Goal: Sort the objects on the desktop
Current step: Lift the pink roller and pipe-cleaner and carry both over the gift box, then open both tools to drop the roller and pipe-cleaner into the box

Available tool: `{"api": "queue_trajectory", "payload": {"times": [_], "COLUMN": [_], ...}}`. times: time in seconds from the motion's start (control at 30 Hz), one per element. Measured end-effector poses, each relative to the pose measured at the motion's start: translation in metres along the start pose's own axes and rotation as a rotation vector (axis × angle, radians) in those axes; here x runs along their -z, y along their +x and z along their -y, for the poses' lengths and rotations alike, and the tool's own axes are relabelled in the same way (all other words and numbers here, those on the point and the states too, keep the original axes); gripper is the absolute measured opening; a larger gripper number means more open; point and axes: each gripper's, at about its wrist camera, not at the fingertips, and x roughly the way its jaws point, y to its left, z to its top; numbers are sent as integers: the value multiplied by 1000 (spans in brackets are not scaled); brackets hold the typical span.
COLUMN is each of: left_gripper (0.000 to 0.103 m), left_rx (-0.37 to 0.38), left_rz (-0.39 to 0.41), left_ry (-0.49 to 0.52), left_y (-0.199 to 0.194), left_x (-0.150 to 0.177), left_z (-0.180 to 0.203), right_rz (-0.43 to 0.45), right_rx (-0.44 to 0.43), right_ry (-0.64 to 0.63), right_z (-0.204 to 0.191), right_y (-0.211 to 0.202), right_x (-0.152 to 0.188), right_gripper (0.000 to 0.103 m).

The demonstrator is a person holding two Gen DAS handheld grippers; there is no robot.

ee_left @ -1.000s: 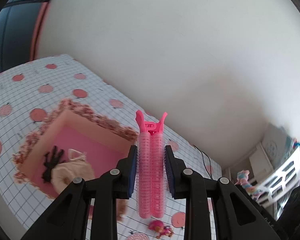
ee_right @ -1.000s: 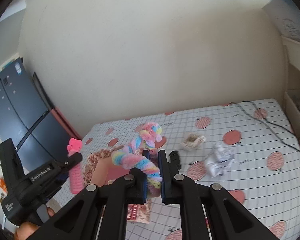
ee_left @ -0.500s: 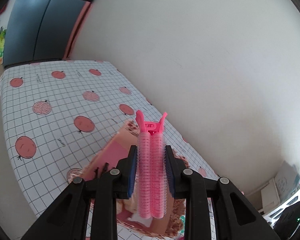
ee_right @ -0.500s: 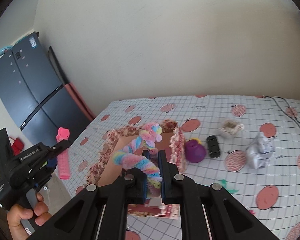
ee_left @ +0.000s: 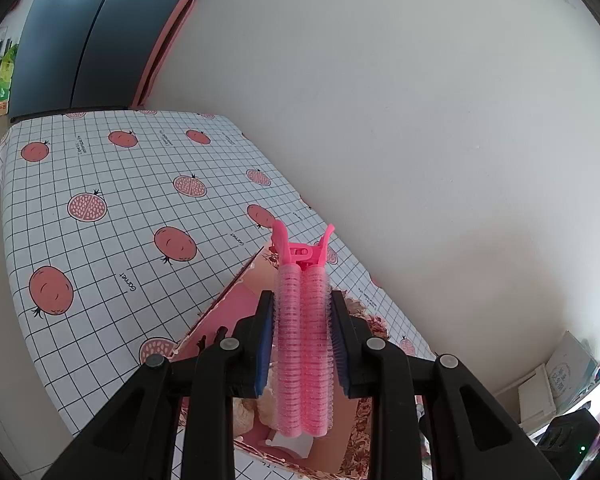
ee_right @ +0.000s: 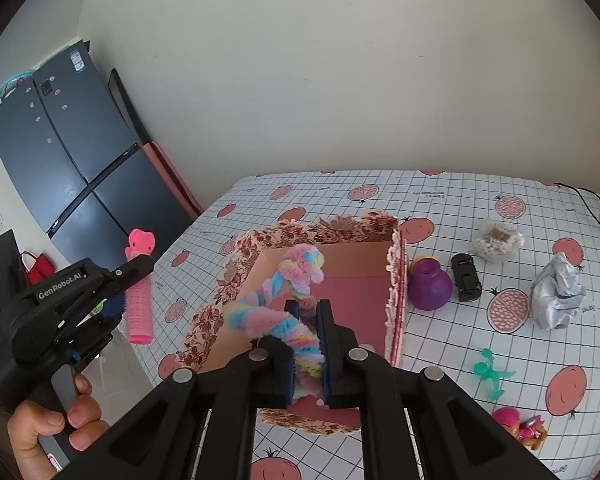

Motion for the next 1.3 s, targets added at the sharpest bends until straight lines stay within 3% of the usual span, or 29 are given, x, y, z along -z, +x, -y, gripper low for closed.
{"api": "queue_trajectory", "payload": {"times": [0.17, 0.5, 0.83, 1.13, 1.2, 1.27, 1.3], "left_gripper": [27, 28, 28, 28, 29, 33, 36], "left_rx": [-15, -40, -95, -121, -123, -124, -123], "left_rz": [-8, -113, -261, -264, -267, -267, -268], "left_ry": [-2, 27, 42, 53, 51, 53, 53], "left_y": [4, 39, 81, 81, 81, 81, 80], "left_x": [0, 12, 33, 34, 34, 34, 33], "left_z": [-2, 4, 2, 4, 4, 4, 4], "right_rz": [-46, -133, -167, -182, -185, -183, -177], "right_rx": [6, 44, 70, 79, 78, 77, 77], "right_ry": [-5, 5, -2, 9, 10, 10, 9], "right_z": [0, 11, 12, 14, 13, 12, 11], "right_y": [18, 49, 58, 58, 58, 58, 57], "right_x": [6, 19, 22, 21, 21, 21, 21], "right_gripper": [10, 10, 13, 14, 18, 35, 37]}}
